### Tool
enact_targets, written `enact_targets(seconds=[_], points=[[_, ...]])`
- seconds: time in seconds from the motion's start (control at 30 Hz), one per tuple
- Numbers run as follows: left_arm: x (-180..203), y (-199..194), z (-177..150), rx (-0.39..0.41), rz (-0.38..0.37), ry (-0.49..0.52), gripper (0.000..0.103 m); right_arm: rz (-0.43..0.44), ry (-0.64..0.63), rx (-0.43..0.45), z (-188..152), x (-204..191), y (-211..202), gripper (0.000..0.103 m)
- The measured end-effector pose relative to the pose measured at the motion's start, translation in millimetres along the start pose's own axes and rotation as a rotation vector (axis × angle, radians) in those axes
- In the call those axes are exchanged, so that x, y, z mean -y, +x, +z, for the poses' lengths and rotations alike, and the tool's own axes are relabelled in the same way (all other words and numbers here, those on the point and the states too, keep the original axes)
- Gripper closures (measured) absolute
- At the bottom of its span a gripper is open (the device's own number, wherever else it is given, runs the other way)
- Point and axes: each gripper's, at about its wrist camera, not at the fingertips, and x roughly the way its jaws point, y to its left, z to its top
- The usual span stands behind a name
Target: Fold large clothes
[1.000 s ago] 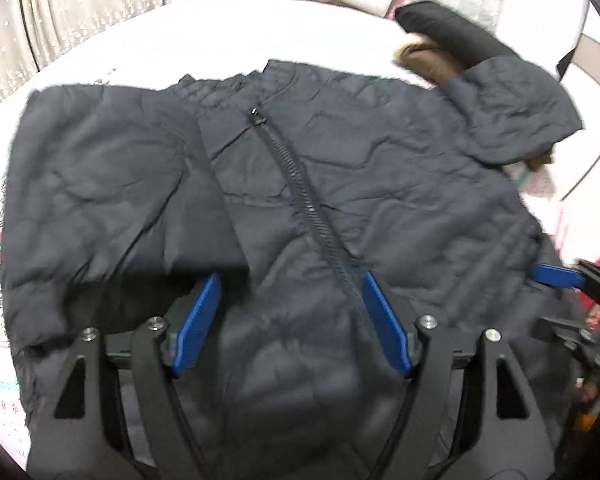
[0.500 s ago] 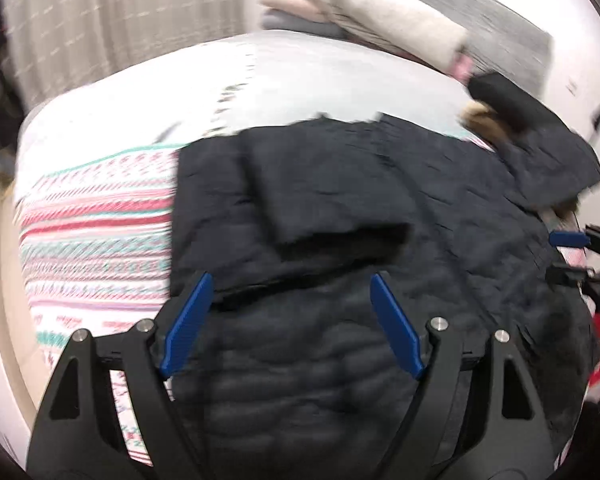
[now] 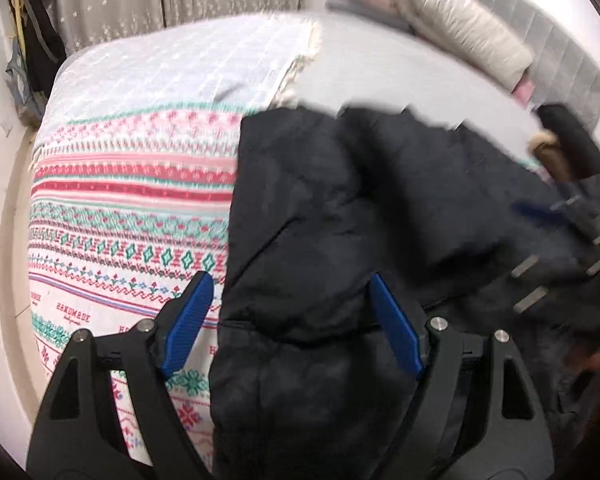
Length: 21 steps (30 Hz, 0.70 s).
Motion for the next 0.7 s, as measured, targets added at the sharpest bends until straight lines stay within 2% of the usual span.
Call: enact_targets(seconds=[0.07, 0.13, 0.17, 0.3, 0.4, 0.5, 0.6, 0.63, 0.67, 0.7], points=[[-0.8, 14.8, -2.5, -0.049, 0.024, 0.002, 0.023, 0.005, 0.105, 0.035, -1.2, 29.9, -9.9, 0.025], [-3.0, 20.2, -7.2, -0.064, 0.016, 0.002, 0.023, 0.045, 0.245, 0.059, -9.3, 73.8, -20.0, 0.025], [-4.6, 19.2, -8.7, -0.059, 0.011, 0.003, 0.023, 0.087, 0.322, 0.061, -18.6, 100.3, -23.8, 0.025], [-3.2, 11.7, -7.3, -0.039, 0.011, 0.019, 0.023, 0.258, 0.497, 0.058, -48.8, 164.7, -23.3, 0.024], [1.9, -0.8, 0.3, 0.006, 0.01, 0.025, 0.023, 0.309, 0.569, 0.048, -60.4, 186.8, -9.2, 0.024], [9.2, -13.4, 5.8, 0.042, -0.008, 0.021, 0.023, 0.338, 0.628, 0.017, -66.4, 190.7, 12.3, 0.024], [20.9, -18.0, 12.2, 0.066, -0.019, 0.027, 0.023, 0.305, 0.646, -0.021, -65.6, 183.7, 33.2, 0.025], [23.9, -17.6, 15.0, 0.071, -0.019, 0.031, 0.023, 0.296, 0.668, -0.024, -63.0, 182.9, 37.9, 0.033], [26.5, -16.6, 17.0, 0.074, -0.017, 0.035, 0.023, 0.292, 0.665, 0.0, -60.4, 179.0, 38.3, 0.061], [30.3, -15.7, 19.6, 0.077, -0.011, 0.044, 0.023, 0.317, 0.668, 0.0, -59.6, 176.5, 37.0, 0.079]])
